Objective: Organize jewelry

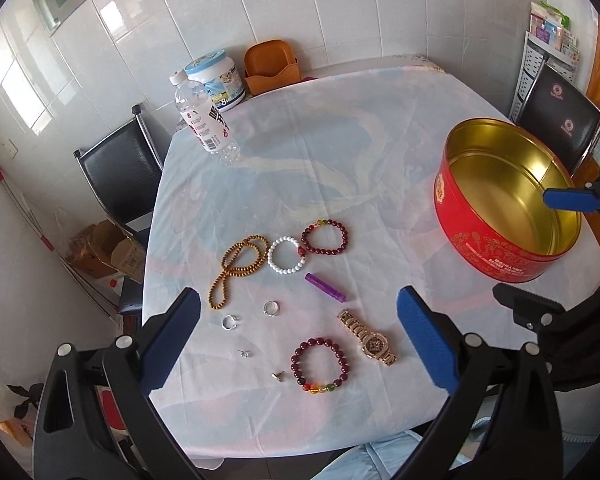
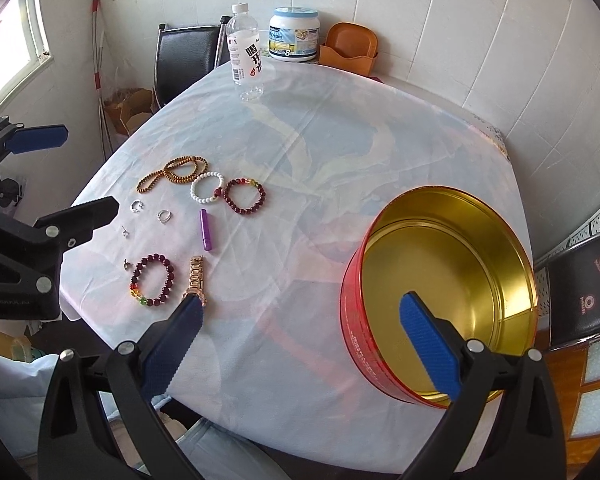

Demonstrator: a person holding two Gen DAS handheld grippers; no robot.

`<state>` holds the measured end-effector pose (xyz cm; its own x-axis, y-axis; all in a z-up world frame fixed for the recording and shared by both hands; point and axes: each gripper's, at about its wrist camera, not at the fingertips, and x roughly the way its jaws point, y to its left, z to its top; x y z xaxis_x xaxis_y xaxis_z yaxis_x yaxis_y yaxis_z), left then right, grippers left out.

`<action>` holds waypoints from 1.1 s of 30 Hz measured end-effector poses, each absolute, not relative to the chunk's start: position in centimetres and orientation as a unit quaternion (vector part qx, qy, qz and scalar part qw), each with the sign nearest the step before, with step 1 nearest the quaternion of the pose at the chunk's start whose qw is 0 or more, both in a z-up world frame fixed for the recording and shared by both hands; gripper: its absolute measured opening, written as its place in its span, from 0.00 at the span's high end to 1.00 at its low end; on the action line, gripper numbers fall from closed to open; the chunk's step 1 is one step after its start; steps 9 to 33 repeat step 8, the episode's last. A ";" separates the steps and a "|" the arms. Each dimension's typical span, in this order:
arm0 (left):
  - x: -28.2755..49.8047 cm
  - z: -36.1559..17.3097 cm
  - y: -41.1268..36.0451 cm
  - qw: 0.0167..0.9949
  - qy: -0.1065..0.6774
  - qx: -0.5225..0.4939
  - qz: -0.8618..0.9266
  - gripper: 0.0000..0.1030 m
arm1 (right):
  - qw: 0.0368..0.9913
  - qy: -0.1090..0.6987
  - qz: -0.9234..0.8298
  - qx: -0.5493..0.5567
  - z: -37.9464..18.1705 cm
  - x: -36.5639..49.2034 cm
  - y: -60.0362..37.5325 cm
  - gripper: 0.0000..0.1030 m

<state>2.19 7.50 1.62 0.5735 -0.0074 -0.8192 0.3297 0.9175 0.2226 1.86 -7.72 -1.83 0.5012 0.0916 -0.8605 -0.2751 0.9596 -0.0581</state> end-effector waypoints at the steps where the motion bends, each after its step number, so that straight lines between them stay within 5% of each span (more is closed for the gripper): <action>1: 2.2 1.6 7.6 0.866 0.455 0.180 -0.099 0.07 | 0.861 0.488 0.105 -0.095 -1.9 1.8 -7.6 0.03; 33: 2.1 1.4 8.6 0.860 0.468 0.181 -0.093 0.07 | 0.860 0.490 0.100 -0.097 -2.0 1.2 -6.6 0.03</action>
